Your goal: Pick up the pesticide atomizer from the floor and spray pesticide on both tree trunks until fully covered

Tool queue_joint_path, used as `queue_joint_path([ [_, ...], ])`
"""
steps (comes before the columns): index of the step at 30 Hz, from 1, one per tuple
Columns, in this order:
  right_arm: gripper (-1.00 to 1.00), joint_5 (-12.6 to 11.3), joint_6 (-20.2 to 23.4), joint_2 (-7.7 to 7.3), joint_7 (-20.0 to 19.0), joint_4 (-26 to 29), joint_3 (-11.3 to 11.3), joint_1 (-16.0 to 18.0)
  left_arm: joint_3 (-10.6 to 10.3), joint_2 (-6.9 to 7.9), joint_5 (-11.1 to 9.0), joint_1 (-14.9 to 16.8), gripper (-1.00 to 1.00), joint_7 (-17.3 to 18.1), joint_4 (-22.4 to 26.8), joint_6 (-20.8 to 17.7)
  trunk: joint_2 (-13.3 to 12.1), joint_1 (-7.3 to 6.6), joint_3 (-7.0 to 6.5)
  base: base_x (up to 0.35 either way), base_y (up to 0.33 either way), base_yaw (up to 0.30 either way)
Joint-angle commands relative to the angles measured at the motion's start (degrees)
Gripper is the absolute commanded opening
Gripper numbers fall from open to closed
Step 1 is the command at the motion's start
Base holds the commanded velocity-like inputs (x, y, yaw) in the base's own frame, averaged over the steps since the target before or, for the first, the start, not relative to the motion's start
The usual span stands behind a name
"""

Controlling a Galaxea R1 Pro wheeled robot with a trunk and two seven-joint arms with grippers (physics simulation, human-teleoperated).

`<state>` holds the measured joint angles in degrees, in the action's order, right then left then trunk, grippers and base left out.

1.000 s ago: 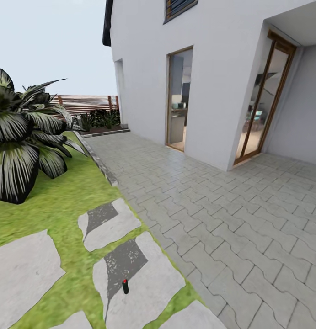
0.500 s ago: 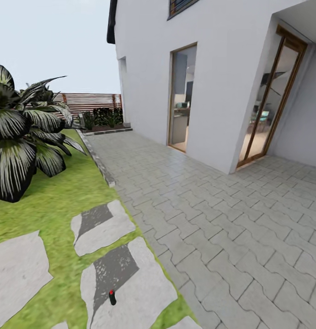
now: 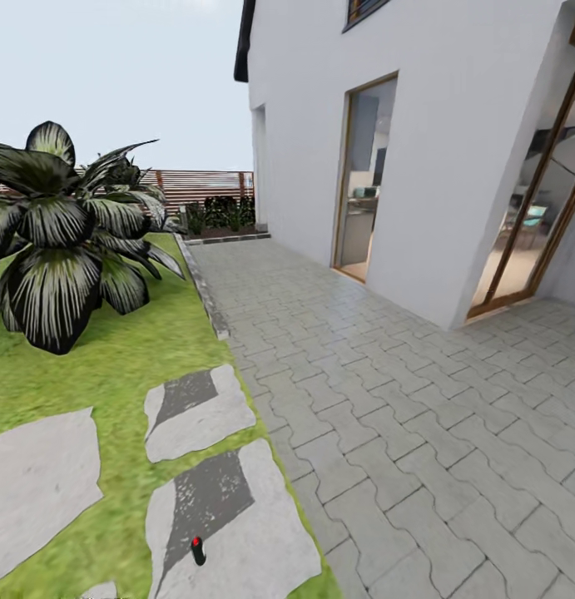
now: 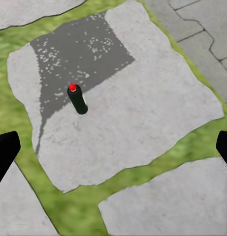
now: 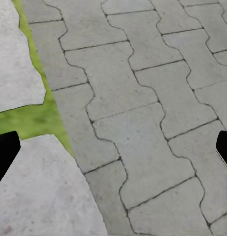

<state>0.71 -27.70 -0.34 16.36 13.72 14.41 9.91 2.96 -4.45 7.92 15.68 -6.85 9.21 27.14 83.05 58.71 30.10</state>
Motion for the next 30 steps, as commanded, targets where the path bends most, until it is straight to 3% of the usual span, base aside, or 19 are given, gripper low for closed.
queue_joint_path([
  [1,1.00,0.1,0.0,-0.05,0.5,0.0,0.4,0.0,0.3,-0.04,0.6,0.1,1.00,-0.3,-0.1,0.2,0.0,0.01,0.06,0.184,-0.304,0.298],
  [11,1.00,0.1,0.0,-0.05,0.5,0.0,0.4,0.0,0.3,-0.04,0.6,0.1,1.00,-0.3,0.0,0.2,0.0,0.01,0.06,0.163,-0.277,0.299],
  [30,1.00,0.1,0.0,-0.05,0.5,0.0,0.4,0.0,0.2,-0.04,0.6,0.1,1.00,-0.4,0.0,0.6,0.0,0.01,0.06,0.046,-0.040,0.272],
])
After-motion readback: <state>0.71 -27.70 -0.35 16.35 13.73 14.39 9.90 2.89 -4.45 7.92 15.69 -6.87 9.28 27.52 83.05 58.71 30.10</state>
